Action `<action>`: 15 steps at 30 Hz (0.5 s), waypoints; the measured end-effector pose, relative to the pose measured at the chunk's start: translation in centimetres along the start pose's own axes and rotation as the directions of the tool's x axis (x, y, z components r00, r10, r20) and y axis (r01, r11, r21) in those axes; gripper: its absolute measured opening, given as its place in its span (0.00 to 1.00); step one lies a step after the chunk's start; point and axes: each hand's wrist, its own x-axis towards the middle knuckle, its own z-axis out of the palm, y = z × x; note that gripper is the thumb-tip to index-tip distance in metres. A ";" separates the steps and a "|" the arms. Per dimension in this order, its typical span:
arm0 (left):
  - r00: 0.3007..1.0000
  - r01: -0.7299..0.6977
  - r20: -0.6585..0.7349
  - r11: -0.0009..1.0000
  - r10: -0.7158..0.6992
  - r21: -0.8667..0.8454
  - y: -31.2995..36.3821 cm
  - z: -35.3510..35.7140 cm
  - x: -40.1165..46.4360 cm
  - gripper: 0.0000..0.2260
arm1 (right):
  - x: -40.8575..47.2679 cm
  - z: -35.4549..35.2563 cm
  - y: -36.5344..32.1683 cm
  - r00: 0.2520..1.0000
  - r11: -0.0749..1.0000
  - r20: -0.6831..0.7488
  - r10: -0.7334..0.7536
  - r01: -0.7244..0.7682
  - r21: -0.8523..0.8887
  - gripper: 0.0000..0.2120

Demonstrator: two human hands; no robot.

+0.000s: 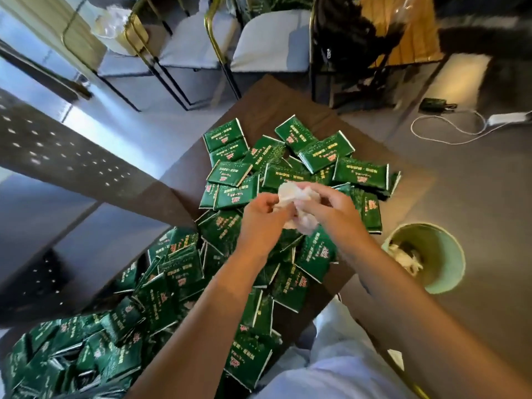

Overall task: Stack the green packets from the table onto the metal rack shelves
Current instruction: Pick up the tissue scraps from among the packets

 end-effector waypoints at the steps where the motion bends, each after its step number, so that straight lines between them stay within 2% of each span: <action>1: 0.999 0.015 0.030 1.000 -0.015 -0.012 0.3 1.1 0.2 0.03 | -0.2 -0.9 0.2 1.000 0.999 -0.013 0.003 -0.002 0.033 0.18; 4: 0.984 0.084 0.163 0.994 -0.073 -0.066 1.2 4.4 0.8 0.07 | -0.9 -3.8 0.5 0.995 0.993 -0.100 0.019 -0.007 0.118 0.15; 8: 0.944 0.193 0.307 0.957 -0.120 -0.219 1.6 8.2 1.5 0.10 | -1.4 -7.5 1.6 0.949 0.980 -0.312 0.052 0.010 0.196 0.19; 11: 0.927 0.163 0.359 0.980 -0.112 -0.116 1.0 12.4 1.7 0.12 | -1.0 -10.5 3.3 0.861 0.957 -0.497 0.108 0.045 0.285 0.22; 15: 0.925 0.098 0.358 0.991 -0.126 0.095 -0.7 17.5 1.7 0.05 | -0.7 -14.5 5.8 0.719 0.932 -0.664 0.205 0.064 0.356 0.22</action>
